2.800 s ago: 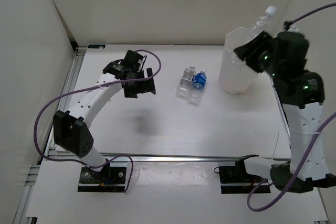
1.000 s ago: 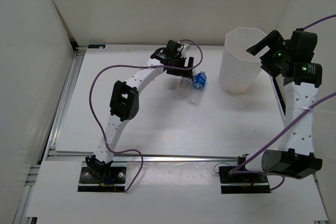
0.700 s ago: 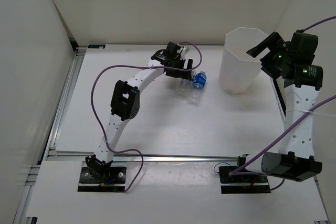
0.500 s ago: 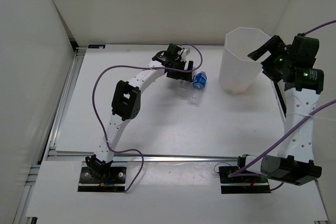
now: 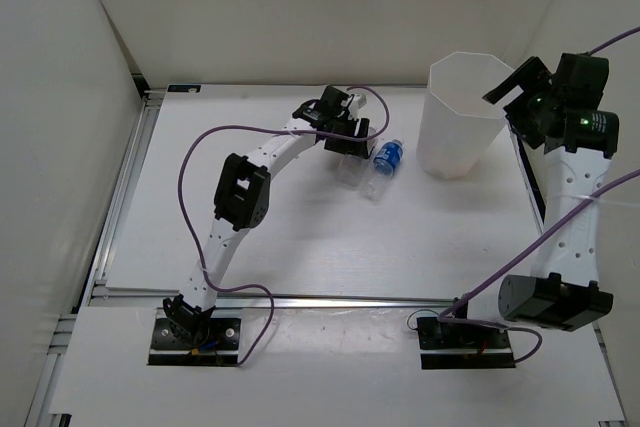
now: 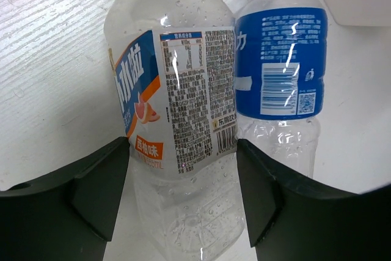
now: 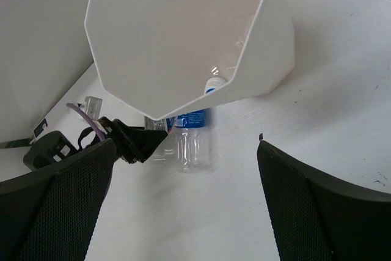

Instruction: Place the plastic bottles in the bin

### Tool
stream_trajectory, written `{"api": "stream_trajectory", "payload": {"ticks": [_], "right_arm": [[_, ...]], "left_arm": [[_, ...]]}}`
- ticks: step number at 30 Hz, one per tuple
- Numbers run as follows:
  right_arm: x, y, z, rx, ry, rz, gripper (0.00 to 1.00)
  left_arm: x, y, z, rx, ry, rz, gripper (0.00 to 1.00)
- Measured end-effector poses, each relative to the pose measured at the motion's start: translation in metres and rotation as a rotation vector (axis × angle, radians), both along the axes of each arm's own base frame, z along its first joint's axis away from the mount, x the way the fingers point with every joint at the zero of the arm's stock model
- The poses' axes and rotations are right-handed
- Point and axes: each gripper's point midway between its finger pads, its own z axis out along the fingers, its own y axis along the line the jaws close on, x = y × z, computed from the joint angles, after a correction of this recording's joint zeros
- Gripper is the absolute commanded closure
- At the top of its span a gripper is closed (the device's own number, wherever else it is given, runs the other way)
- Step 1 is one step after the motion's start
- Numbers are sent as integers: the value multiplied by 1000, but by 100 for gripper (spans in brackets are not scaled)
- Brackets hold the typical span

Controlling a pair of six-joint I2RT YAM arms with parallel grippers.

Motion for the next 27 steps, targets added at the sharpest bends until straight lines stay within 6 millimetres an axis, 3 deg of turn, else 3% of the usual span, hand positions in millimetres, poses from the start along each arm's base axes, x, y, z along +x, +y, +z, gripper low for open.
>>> {"api": "stream_trajectory", "payload": {"ticks": [6,12,17,21,27], "right_arm": [[18,-16,-8,24,29,-49,0],[28,-55,-30,74,97,-165,1],[46,-73,-34,98,131,-194,12],[66,-79,-47,128,161,-172,22],[77,-81,-87,174,265,-143,41]], "left_arm": [[1,3,0,-8,4,7,65],[4,20,2,4,35,56,68],[19,48,11,18,41,137,69],[31,67,37,7,14,198,70],[43,72,109,-66,-104,233,69]]}}
